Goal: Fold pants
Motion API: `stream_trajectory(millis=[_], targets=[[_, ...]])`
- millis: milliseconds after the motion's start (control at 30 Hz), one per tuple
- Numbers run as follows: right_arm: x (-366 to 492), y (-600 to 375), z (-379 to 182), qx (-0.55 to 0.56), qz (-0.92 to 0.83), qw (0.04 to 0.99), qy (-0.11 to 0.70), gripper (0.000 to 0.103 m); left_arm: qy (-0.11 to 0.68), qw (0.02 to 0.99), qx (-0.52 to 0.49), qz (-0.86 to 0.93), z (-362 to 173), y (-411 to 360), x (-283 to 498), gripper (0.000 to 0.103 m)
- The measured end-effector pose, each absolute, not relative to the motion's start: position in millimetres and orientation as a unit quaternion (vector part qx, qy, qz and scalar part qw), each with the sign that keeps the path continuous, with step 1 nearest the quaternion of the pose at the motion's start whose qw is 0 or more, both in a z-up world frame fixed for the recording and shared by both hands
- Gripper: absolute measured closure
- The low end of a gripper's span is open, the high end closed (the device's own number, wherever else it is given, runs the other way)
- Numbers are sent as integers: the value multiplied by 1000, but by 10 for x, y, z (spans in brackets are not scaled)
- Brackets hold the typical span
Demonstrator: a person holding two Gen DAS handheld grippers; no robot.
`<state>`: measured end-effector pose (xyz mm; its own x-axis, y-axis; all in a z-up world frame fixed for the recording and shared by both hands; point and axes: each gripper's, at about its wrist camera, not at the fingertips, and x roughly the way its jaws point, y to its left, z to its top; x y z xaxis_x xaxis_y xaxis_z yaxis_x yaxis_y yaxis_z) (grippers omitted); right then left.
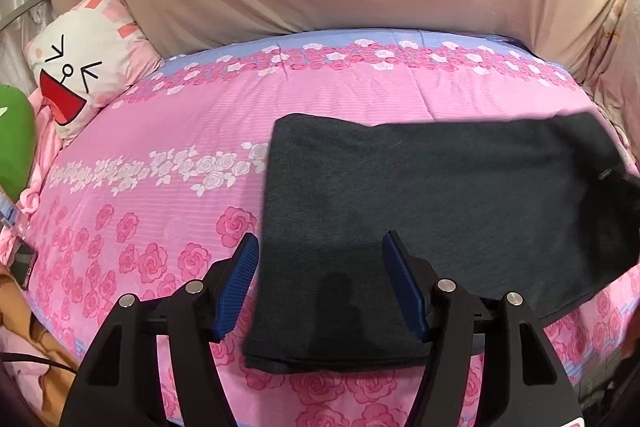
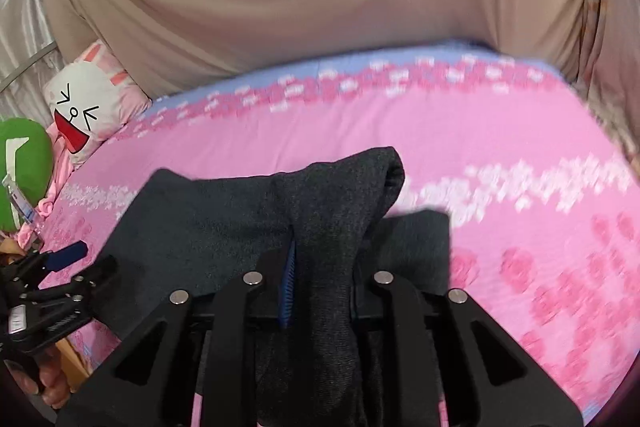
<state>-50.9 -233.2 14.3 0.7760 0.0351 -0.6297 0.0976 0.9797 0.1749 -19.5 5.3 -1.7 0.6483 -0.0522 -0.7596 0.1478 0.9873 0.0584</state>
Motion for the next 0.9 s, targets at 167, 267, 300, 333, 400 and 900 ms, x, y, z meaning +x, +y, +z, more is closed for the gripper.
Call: stream_trajectory(millis=[167, 267, 300, 333, 400, 900], targets=[[-248, -2590, -330, 72, -69, 909, 405, 75, 427, 901, 56, -48, -100, 40, -109, 41], [-412, -2708, -340, 118, -65, 910, 392, 57, 442, 894, 48, -53, -161, 66, -69, 41], [-539, -2755, -253, 142, -58, 913, 378, 46, 445, 893, 36, -58, -167, 104, -63, 41], [-644, -2795, -196, 158, -54, 916, 365, 39, 450, 890, 8, -70, -165, 193, -52, 36], [-822, -2861, -130, 182, -41, 916, 355, 29, 459, 882, -50, -91, -184, 368, -26, 32], [-918, -2743, -387, 284, 49, 873, 394, 71, 502, 817, -193, -207, -369, 686, 103, 90]])
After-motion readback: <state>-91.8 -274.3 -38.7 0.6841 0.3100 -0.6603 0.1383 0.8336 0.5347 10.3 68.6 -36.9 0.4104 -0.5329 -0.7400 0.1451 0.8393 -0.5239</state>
